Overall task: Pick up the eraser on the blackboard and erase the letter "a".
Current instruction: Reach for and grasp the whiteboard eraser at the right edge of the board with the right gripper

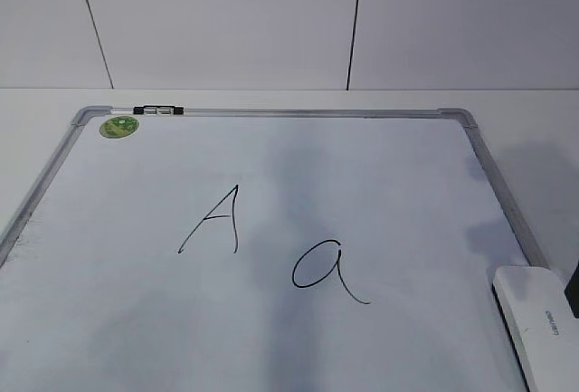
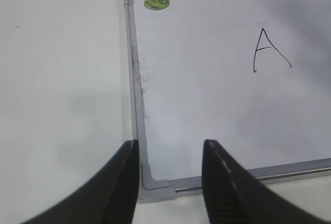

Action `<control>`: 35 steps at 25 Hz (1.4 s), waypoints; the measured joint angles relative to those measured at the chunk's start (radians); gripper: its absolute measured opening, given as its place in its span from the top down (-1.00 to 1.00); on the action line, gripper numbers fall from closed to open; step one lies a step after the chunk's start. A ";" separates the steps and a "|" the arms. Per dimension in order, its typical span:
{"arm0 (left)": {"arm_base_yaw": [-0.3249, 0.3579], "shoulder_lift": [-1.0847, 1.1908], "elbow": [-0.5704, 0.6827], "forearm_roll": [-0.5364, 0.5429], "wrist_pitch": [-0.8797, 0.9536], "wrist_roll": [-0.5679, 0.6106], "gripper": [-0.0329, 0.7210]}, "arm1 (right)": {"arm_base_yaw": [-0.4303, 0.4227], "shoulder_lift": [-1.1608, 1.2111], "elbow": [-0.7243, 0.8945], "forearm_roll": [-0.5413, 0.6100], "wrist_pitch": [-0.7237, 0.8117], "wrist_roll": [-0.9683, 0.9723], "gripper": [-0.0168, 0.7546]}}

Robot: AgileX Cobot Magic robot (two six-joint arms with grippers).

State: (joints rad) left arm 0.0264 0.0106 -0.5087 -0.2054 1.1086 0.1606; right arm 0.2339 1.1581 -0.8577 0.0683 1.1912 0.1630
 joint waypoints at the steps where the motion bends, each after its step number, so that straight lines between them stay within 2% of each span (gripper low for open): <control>1: 0.000 0.000 0.000 0.000 0.000 0.000 0.10 | 0.000 0.000 0.000 0.000 0.002 0.000 -0.77; 35: 0.000 0.000 0.000 0.000 0.000 0.000 0.10 | 0.000 0.049 0.000 0.001 -0.014 0.000 -0.77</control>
State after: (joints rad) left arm 0.0264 0.0106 -0.5087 -0.2054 1.1086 0.1606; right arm 0.2339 1.2070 -0.8577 0.0689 1.1776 0.1630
